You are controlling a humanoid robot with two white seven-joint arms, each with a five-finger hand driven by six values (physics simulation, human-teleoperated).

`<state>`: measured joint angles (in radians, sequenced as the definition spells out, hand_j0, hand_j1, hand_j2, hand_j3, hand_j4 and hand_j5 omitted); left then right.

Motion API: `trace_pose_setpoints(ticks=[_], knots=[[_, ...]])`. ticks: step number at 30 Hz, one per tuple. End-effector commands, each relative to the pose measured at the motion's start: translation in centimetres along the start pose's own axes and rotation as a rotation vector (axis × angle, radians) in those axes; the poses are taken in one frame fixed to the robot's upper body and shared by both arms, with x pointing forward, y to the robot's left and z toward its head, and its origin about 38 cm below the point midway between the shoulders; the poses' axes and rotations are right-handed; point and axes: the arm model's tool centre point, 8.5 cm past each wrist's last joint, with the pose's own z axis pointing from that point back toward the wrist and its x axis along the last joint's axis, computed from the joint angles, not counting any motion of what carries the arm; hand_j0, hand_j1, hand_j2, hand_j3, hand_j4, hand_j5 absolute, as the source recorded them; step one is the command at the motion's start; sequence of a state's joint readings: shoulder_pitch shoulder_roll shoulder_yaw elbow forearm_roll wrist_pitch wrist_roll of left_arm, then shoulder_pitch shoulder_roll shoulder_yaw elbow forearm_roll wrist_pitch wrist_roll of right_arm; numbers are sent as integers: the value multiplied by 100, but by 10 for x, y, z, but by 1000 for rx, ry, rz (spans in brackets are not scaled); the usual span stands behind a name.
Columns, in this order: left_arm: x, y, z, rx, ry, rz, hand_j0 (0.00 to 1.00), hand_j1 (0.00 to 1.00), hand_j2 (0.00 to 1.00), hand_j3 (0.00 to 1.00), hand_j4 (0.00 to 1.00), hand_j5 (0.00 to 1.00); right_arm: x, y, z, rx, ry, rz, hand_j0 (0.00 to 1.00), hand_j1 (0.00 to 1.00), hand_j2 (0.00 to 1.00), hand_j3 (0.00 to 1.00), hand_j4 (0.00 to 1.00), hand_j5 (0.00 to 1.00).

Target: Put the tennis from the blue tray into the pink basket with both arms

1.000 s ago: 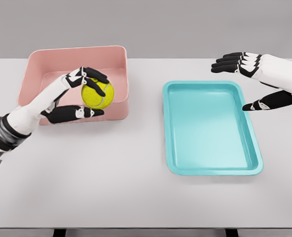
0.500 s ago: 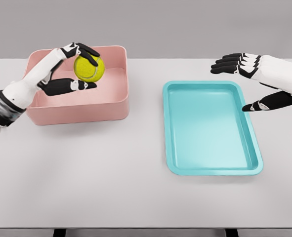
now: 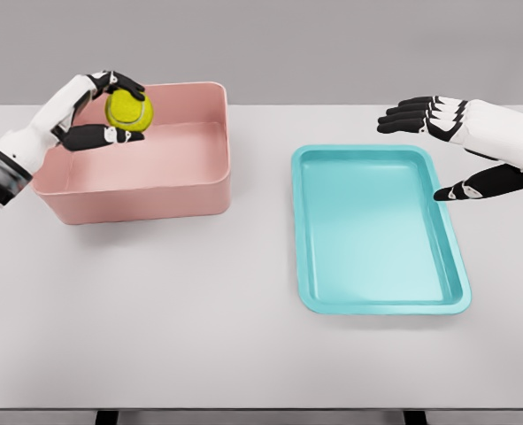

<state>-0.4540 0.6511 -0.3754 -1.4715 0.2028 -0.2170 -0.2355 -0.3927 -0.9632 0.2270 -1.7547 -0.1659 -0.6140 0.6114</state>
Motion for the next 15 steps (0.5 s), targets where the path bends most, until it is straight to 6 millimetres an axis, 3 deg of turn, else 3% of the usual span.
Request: trace_pose_setpoints(ticks=[1, 7, 8, 11, 15], knots=[[-18, -1, 4, 5, 57, 20, 47, 47, 47, 47, 47, 47, 0, -1, 0, -5, -1, -7, 100, 100, 100, 100, 100, 100], [-25, -3, 1, 2, 102, 29, 49, 49, 49, 49, 49, 49, 0, -1, 0, -5, -1, -7, 100, 100, 100, 100, 100, 100], [-26, -5, -1, -1, 104, 29, 54, 54, 54, 54, 54, 54, 0, 0, 0, -4, -1, -8, 100, 100, 100, 100, 100, 100], [-25, -7, -3, -9, 108, 28, 85, 85, 85, 85, 85, 85, 0, 0, 0, -3, 0, -7, 100, 100, 100, 100, 100, 100], [-24, -7, -3, -10, 106, 26, 96, 96, 96, 96, 96, 96, 0, 0, 0, -3, -2, -9, 100, 100, 100, 100, 100, 100]])
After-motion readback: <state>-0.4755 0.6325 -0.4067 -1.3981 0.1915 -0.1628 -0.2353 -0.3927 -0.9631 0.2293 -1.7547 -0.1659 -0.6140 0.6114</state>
